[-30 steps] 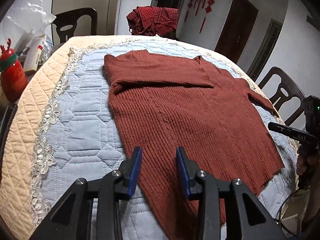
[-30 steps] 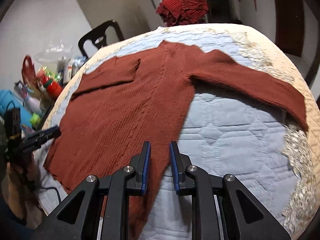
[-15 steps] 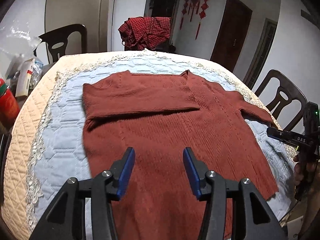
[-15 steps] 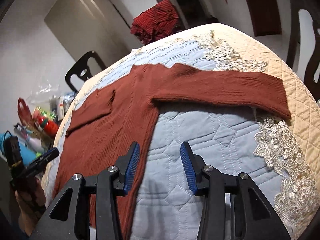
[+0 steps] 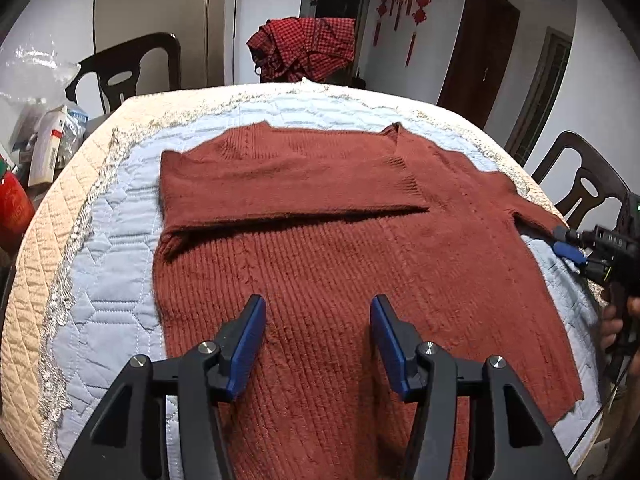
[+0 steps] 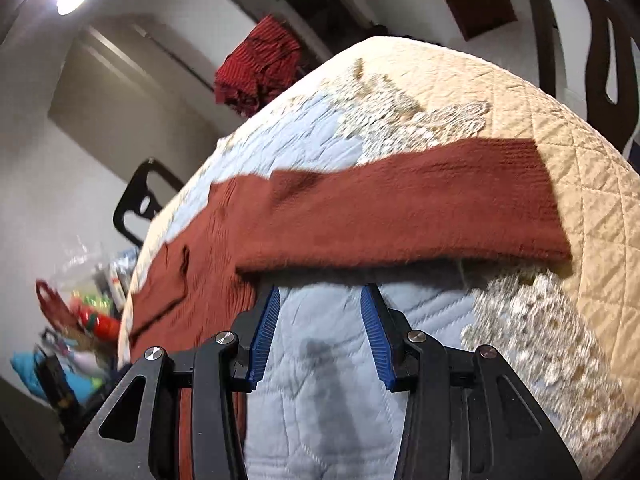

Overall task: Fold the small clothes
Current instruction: 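Grasp the cuff with the right tool and fold it across the body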

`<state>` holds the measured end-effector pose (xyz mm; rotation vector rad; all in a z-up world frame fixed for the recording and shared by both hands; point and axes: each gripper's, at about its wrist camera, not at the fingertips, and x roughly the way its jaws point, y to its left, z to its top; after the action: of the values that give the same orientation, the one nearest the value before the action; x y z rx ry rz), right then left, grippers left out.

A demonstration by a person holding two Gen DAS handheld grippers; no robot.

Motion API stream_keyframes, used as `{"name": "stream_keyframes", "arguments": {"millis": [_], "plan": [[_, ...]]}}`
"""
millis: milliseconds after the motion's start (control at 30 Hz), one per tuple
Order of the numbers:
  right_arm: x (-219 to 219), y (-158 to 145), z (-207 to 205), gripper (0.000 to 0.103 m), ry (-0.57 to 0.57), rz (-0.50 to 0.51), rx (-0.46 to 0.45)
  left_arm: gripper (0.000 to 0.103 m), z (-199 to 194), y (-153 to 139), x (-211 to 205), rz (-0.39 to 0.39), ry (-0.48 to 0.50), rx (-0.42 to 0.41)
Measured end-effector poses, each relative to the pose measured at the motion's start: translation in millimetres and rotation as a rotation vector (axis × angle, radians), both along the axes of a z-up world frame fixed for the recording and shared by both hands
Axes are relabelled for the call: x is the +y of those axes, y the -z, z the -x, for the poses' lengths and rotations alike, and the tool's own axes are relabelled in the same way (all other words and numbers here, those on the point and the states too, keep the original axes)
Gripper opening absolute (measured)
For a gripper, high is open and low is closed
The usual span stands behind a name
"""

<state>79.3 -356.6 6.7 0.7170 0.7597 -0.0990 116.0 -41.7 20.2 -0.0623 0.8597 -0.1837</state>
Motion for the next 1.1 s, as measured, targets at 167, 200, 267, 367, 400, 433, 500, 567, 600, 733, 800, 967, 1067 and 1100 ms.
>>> {"name": "stream_keyframes", "arguments": {"millis": [167,200,267,367,400,433,500,567,600,733,800,967,1067,1100], "plan": [[-15.8,-4.3,-2.1,0.043,0.110,-0.024,-0.025,0.059,-0.5,9.2,1.5,0.005,-0.002,0.019],[-19.4,-5.0,-2.6,0.043,0.127,-0.027,-0.031,0.060,-0.1,10.0,1.3,0.005,-0.001,0.017],[-26.1,-4.8,-3.2,0.043,0.159,-0.036,-0.044,0.063,-0.2,10.3,0.5,0.008,0.005,0.013],[-36.0,-5.6,-8.0,0.039,0.198,-0.048,-0.054,0.066,-0.4,11.8,-0.2,0.009,0.011,0.013],[-37.7,-8.3,-10.2,0.031,0.205,-0.030,-0.057,0.067,-0.2,11.9,-0.4,0.011,0.013,0.012],[-38.7,-10.8,-12.6,0.012,0.206,-0.014,-0.057,0.067,-0.1,12.1,-0.2,0.015,0.016,0.011],[-38.2,-20.2,-19.9,0.007,0.201,0.024,-0.063,0.068,0.0,12.5,0.6,0.023,0.017,0.011],[-32.8,-34.2,-29.0,0.006,0.179,0.056,-0.085,0.068,0.1,12.4,1.2,0.030,0.018,0.010],[-29.1,-41.2,-33.1,0.006,0.163,0.071,-0.099,0.068,0.4,12.4,1.6,0.034,0.018,0.009],[8.4,-74.0,-58.1,0.006,0.044,0.147,-0.163,0.068,1.0,12.1,2.9,0.049,0.018,0.009],[37.2,-85.5,-74.5,0.006,-0.048,0.176,-0.184,0.069,0.8,12.2,3.6,0.057,0.019,0.009],[114.8,-80.7,-111.3,0.006,-0.286,0.221,-0.171,0.069,0.8,11.9,5.6,0.071,0.019,0.008],[158.4,-49.3,-127.4,0.006,-0.454,0.218,-0.090,0.069,1.2,11.7,7.1,0.075,0.021,0.009],[168.2,-35.6,-131.5,0.006,-0.502,0.214,-0.046,0.069,1.6,11.1,7.6,0.074,0.022,0.009]]}}
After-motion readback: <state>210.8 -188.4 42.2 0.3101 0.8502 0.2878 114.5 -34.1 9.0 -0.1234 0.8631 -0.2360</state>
